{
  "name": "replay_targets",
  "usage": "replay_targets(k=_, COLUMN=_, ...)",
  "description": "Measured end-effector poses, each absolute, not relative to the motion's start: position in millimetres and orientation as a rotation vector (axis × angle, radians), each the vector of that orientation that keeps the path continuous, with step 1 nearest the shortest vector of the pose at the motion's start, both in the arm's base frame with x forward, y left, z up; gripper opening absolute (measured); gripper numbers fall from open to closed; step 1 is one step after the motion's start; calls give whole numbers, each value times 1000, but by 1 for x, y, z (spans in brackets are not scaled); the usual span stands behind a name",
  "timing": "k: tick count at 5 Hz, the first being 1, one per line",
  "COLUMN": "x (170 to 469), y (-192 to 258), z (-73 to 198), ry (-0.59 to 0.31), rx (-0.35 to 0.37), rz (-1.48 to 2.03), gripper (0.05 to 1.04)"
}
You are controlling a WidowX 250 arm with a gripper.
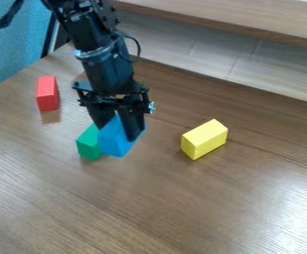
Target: Put the blue rectangle to the right side of the table
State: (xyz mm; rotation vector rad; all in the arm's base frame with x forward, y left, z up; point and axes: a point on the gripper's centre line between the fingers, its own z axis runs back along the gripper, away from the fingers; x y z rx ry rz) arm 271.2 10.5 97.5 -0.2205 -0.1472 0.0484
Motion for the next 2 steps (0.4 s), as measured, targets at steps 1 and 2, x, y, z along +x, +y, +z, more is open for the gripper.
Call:
replay_targets(k=1, x=257, y=6, z=99, ry=-162, rx=-235, rz=3, gripper=578)
replay_targets(k=2, x=242, y=4, z=98, ry=-170, rx=-235, rz=-34, gripper=577)
